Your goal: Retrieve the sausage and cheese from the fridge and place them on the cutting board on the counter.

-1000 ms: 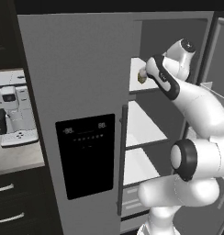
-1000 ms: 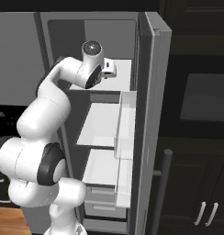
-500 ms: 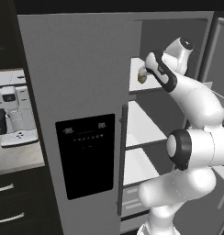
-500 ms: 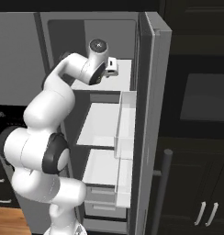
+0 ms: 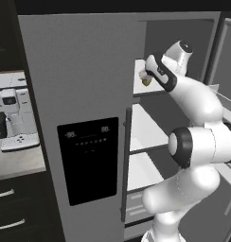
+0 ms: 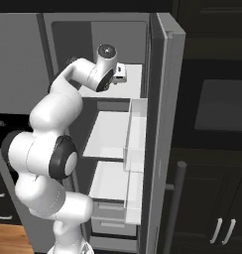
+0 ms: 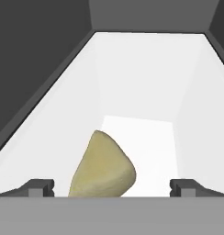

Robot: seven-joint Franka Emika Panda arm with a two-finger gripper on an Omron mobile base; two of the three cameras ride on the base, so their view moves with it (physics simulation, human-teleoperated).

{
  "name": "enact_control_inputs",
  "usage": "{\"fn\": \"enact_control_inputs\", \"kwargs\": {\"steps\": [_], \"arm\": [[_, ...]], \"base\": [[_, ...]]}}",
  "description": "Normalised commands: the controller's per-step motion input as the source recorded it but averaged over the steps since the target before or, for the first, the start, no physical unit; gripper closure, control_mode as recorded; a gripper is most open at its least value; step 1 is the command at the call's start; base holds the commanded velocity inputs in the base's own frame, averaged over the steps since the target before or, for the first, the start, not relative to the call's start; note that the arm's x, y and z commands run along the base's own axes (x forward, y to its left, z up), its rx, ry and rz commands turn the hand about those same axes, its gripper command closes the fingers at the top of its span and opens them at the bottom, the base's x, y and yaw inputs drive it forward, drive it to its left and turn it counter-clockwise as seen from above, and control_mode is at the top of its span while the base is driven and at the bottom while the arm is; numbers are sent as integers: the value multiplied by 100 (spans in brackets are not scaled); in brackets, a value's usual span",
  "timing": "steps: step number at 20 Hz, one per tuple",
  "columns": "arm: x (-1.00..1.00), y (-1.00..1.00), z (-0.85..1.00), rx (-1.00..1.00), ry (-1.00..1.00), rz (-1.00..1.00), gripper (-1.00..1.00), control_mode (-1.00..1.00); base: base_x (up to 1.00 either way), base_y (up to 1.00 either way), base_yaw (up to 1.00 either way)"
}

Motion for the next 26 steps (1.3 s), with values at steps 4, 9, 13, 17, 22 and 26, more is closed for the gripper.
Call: {"fn": "enact_control_inputs", "kwargs": {"steps": [4,9,13,17,22,26], "arm": [[29,7,-10,0,1,0,-100,-100],[29,0,-9,0,5,0,-100,-100],[7,0,-19,0,9,0,-100,-100],[-9,3,-23,0,3,0,100,-100],[-11,0,-21,0,0,0,100,-100],[-21,-12,-16,0,-2,0,100,-100]], "base": [[0,0,0],[0,0,0],[0,0,0],[0,0,0],[0,0,0],[0,0,0]]}}
